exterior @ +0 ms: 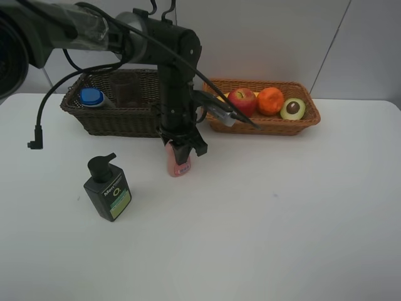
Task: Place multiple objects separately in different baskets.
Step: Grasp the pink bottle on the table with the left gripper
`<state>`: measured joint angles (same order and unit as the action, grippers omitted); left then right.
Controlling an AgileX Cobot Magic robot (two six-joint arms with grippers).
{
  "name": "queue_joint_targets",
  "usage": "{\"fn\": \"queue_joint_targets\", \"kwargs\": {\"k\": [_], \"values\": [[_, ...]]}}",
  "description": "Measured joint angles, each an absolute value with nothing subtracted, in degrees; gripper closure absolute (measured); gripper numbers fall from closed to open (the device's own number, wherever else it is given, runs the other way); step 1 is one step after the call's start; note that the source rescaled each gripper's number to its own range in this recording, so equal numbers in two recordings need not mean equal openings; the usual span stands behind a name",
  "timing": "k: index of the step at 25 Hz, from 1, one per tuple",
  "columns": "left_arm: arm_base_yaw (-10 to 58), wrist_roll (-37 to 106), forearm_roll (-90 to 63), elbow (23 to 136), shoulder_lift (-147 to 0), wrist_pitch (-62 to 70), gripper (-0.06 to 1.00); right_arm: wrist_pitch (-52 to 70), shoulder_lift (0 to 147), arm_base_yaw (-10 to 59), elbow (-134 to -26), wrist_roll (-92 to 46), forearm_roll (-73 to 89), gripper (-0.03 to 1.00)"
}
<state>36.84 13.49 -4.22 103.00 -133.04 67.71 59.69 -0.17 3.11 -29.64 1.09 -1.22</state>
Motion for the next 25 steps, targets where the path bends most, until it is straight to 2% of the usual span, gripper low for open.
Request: {"fn": "queue_joint_targets", "kwargs": {"k": [25], "values": [[36.79, 10.67, -8.44, 104.30, -131.59, 69.39, 0.51, 59.69, -0.17, 3.11, -29.64, 1.09, -1.22, -0.03]]}}
